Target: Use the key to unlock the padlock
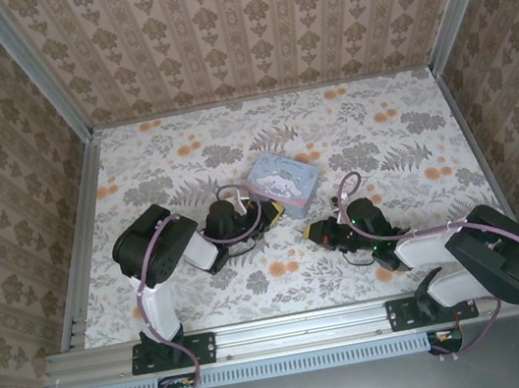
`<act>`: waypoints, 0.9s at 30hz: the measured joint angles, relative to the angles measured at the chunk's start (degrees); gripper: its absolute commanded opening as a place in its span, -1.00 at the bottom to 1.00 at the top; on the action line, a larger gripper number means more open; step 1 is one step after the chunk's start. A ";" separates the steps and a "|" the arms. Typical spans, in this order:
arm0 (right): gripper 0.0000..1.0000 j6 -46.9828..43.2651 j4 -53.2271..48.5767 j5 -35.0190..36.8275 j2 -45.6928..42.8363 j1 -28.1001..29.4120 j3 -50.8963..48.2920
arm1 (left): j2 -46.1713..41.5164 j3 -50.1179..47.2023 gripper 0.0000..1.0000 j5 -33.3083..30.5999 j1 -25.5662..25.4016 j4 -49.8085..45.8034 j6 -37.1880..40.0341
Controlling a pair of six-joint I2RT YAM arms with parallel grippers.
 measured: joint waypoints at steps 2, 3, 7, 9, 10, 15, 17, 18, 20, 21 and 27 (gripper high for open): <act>-1.00 0.15 0.42 0.20 0.46 0.24 0.00 | -0.07 0.00 -1.00 0.63 0.00 0.42 -0.55; -1.00 0.22 0.46 0.22 0.70 0.28 0.04 | -0.13 0.00 -1.00 0.87 0.00 0.46 -0.83; -1.00 0.98 1.05 0.66 1.75 0.33 0.07 | -0.66 0.00 -1.00 1.55 -0.11 0.66 -1.51; -1.00 1.29 1.40 1.07 2.89 0.33 0.28 | -0.83 0.00 -1.00 1.70 -0.24 0.72 -1.84; -1.00 1.36 1.51 1.18 3.41 0.33 0.39 | -0.90 0.00 -1.00 1.70 -0.37 0.72 -1.88; -1.00 1.55 1.99 1.53 4.90 0.33 1.79 | -1.11 0.00 -1.00 1.99 -0.90 0.70 -1.92; -1.00 1.75 2.32 1.55 5.31 0.33 2.38 | -1.29 0.00 -1.00 2.14 -0.94 0.72 -1.95; -1.00 1.95 2.54 1.64 5.66 0.33 2.69 | -1.33 0.00 -1.00 2.14 -1.07 0.74 -1.95; -1.00 2.51 3.19 1.73 6.47 0.33 3.15 | -1.33 0.00 -1.00 2.12 -1.18 0.72 -2.05; -1.00 2.86 3.67 1.81 7.08 0.33 3.39 | -1.33 0.00 -1.00 2.14 -1.18 0.72 -2.08; -1.00 3.52 4.94 1.88 10.43 0.02 4.81 | -1.55 -0.04 -1.00 2.10 -1.42 0.72 -2.08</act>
